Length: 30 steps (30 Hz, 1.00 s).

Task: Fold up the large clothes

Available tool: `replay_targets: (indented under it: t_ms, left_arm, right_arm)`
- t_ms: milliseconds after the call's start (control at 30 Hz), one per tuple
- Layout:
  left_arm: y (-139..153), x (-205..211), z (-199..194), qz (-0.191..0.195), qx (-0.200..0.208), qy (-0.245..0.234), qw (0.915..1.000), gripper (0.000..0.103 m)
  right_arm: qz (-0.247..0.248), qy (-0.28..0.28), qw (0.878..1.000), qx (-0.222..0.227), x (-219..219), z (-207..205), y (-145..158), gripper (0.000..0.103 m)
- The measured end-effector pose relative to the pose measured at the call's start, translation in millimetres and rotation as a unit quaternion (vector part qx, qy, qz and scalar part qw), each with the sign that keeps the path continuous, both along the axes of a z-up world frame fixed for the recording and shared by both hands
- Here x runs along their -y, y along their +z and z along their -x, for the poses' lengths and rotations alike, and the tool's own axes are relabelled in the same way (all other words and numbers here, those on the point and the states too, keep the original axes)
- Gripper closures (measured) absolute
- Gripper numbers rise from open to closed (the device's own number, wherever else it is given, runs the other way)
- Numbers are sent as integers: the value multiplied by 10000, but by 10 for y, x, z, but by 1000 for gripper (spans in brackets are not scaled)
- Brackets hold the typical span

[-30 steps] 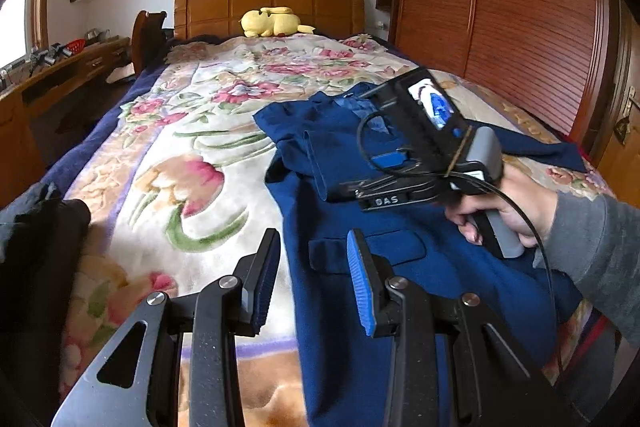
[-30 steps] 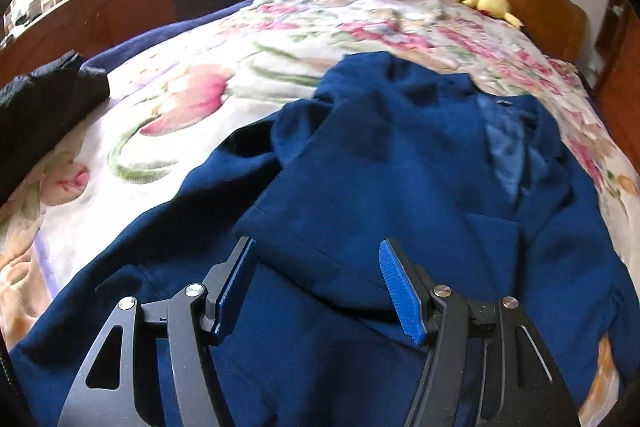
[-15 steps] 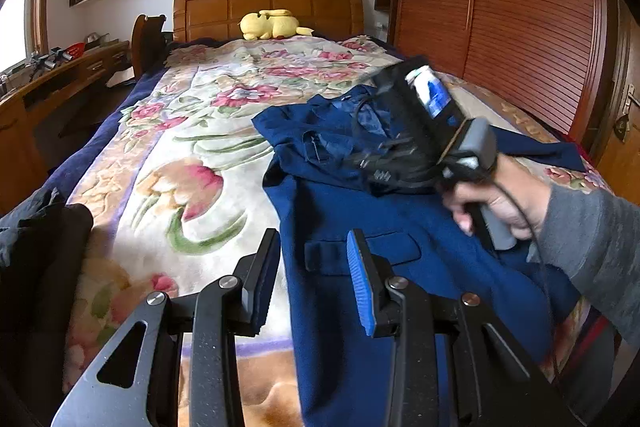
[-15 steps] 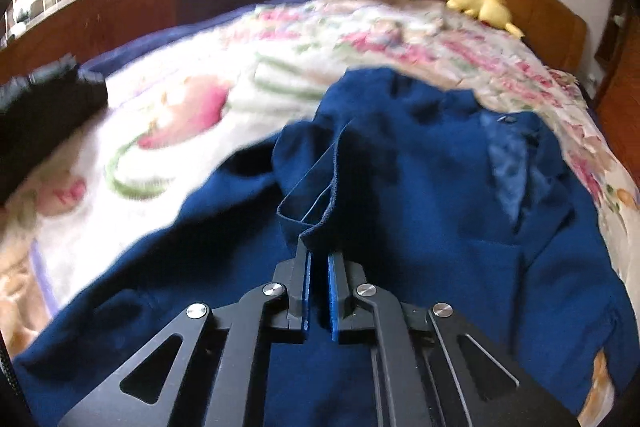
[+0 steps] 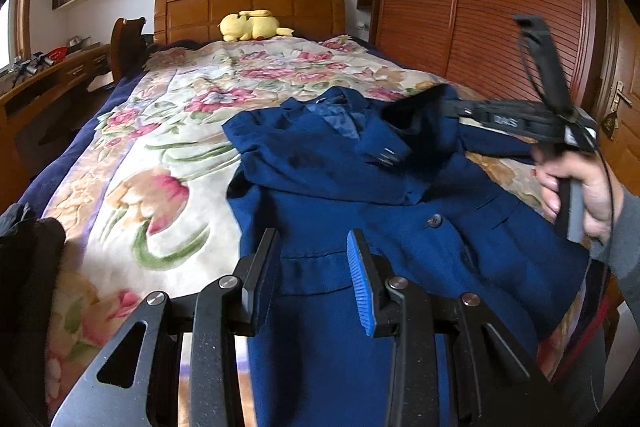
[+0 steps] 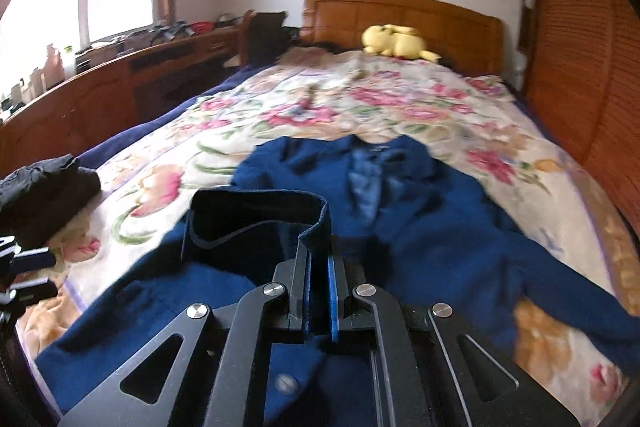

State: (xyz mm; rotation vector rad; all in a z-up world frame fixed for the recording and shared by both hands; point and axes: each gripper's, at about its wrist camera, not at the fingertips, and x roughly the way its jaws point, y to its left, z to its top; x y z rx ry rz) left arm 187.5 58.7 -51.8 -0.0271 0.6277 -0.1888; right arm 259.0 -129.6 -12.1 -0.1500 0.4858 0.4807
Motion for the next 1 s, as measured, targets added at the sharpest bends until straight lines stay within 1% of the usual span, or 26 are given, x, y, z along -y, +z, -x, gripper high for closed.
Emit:
replay_targets:
  t_ms: [100, 200, 233, 333, 433, 500, 567, 600, 633, 733, 833, 933, 1000]
  left_arm:
    - [10, 65, -48, 54, 7, -55, 10000, 67]
    - [10, 113, -90, 74, 2, -82, 9999, 67]
    - [9, 129, -107, 89, -7, -101, 9999, 67]
    - [11, 180, -136, 84, -6, -158, 9998, 67]
    - [10, 217, -138, 51, -10, -207, 9998, 67]
    - [3, 223, -143, 17, -17, -218, 9998, 67]
    - [-1, 226, -139, 1, -25, -223, 9997, 67]
    - [-3, 228, -141, 10, -29, -219, 9998, 67]
    - [-5, 227, -138, 15, -34, -212, 9998, 67]
    - [-6, 229, -145, 14, -38, -206, 9998, 67]
    - [-11, 229, -147, 6, -51, -204, 9998, 67]
    - [-25, 236, -159, -26, -78, -212, 9997, 67]
    - [-28, 239, -164, -31, -83, -210, 9997, 67]
  right_arm:
    - [37, -232, 9997, -80, 228, 146, -57, 97]
    - [186, -549, 9981, -186, 414, 295, -146, 97]
    - [174, -636, 9974, -282, 452, 301, -165, 97]
    - [138, -823, 9935, -778, 649, 355, -382, 97]
    - [389, -843, 9910, -959, 705, 510, -595, 96]
    - [552, -837, 9901, -982, 691, 595, -646, 90]
    - [689, -781, 9908, -867, 641, 680, -632, 81]
    - [709, -738, 9913, -828, 622, 729, -623, 72]
    - [720, -705, 9918, -788, 602, 770, -602, 60]
    - [683, -570, 9940, -631, 540, 843, -484, 45]
    - [643, -373, 9960, -491, 460, 915, -473, 40]
    - [548, -2, 9968, -577, 309, 915, -522, 39]
    - [591, 119, 9963, -611, 198, 884, -552, 39]
